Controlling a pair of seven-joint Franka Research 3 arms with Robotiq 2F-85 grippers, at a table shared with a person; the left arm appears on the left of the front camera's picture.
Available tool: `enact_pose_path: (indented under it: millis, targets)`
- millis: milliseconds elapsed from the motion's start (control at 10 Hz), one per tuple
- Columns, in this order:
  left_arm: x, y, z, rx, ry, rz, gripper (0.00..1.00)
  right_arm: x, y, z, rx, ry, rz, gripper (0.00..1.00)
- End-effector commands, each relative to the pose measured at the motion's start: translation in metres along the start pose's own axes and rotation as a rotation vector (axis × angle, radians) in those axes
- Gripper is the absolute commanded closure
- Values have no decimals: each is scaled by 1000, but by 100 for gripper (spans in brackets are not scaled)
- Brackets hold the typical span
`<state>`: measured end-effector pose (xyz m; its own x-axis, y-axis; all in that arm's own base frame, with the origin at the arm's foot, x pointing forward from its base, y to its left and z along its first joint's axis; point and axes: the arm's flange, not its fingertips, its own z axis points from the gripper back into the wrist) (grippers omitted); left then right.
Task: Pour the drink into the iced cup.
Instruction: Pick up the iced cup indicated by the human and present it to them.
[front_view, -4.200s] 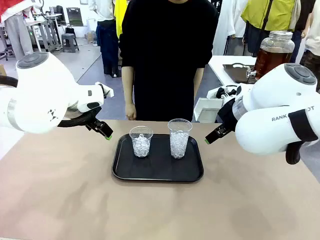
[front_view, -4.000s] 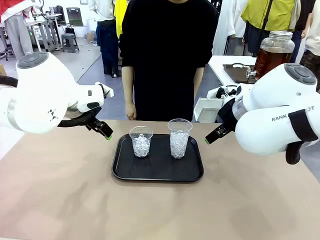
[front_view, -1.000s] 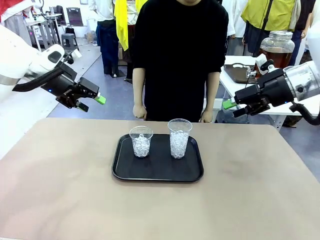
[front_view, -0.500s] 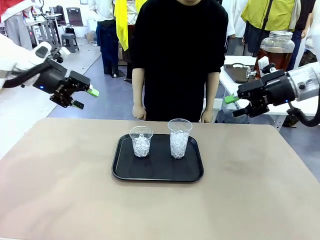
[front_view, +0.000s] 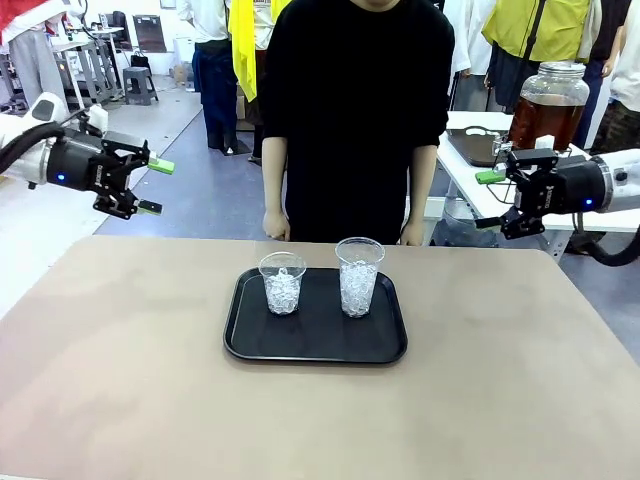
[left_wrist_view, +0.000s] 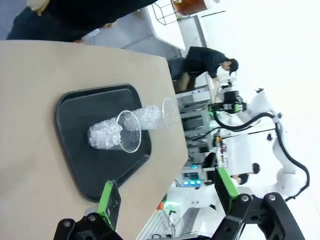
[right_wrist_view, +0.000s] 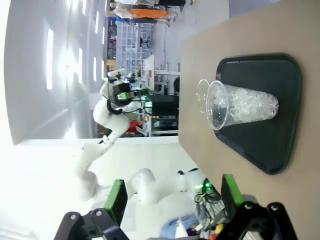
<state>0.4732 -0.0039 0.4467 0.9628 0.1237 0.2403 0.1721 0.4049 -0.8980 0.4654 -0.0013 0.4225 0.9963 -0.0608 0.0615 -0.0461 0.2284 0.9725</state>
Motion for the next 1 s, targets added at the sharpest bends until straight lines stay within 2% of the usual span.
enact_pose_path:
  millis: [0,300,500,800,900]
  targets:
    - [20,18,-1,-80,36,50,0,23,-6,-1,54,7,-80,0]
    - [37,40,-6,-144,97,148,0,41,-31,1,104,35,-159,0]
    - [45,50,-10,-164,128,208,0,48,-38,-1,114,57,-158,0]
    - [51,49,-14,-201,154,151,0,48,-37,-3,108,77,-148,0]
    - [44,55,-15,-140,140,190,0,43,-45,-4,92,68,-137,0]
